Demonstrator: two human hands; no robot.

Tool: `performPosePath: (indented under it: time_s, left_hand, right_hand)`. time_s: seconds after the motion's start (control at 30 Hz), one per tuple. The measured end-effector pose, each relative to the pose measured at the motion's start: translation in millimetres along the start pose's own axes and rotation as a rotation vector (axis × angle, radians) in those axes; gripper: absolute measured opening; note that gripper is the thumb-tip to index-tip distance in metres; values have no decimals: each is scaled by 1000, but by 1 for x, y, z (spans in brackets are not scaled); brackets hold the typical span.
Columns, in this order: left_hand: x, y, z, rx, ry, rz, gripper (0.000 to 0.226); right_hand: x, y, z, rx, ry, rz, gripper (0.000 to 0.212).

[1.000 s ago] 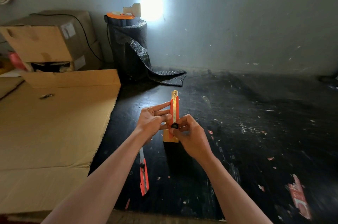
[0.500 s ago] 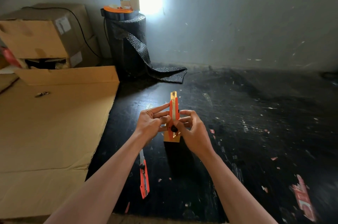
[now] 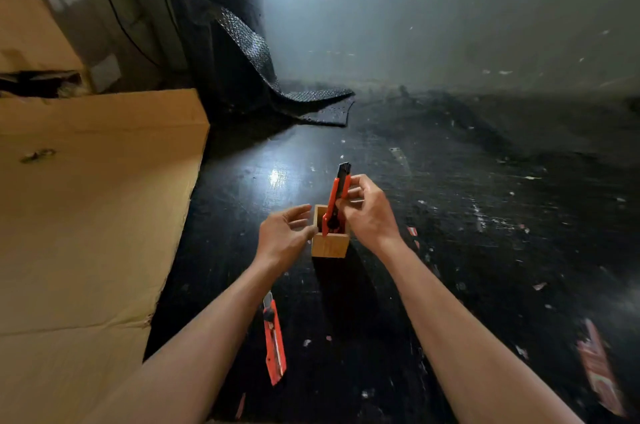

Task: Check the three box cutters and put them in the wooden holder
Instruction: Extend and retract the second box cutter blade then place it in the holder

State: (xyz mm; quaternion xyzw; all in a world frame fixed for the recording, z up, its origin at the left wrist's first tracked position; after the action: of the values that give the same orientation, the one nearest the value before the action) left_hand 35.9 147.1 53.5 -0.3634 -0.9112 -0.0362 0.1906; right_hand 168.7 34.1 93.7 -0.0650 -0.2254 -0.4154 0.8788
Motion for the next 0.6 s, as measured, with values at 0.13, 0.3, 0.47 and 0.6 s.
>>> performPosePath:
  time_s: [0.13,0.3,0.47,0.6]
  left_hand:
    - [-14,19,19,27,92,45,66]
    - [-26,38,36,86,114,83,69]
    - [-35,47,47,101,64,94,62]
    - [-37,49,51,104,15,96,60]
  right_hand:
    - [-19,19,-16,-34,-69,5,12]
    - [-35,33,-32,-64,-168,-11,9]
    - [-45,38,-43,-109,-208,41,9]
    - [-51,42,-52,-141,-249,68,11]
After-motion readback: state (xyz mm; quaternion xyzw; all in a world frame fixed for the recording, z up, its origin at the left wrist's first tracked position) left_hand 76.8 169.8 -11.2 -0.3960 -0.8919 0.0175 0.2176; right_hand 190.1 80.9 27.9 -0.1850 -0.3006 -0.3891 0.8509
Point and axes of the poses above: each hand's wrist, its own y-axis towards the middle knuckle, its own x-axis out of the back of the hand, z = x × y, the point moved 2 cm from there along y, towards the middle knuckle, and after that the axes turned 1 degree about -z, right-handed, at the moved point
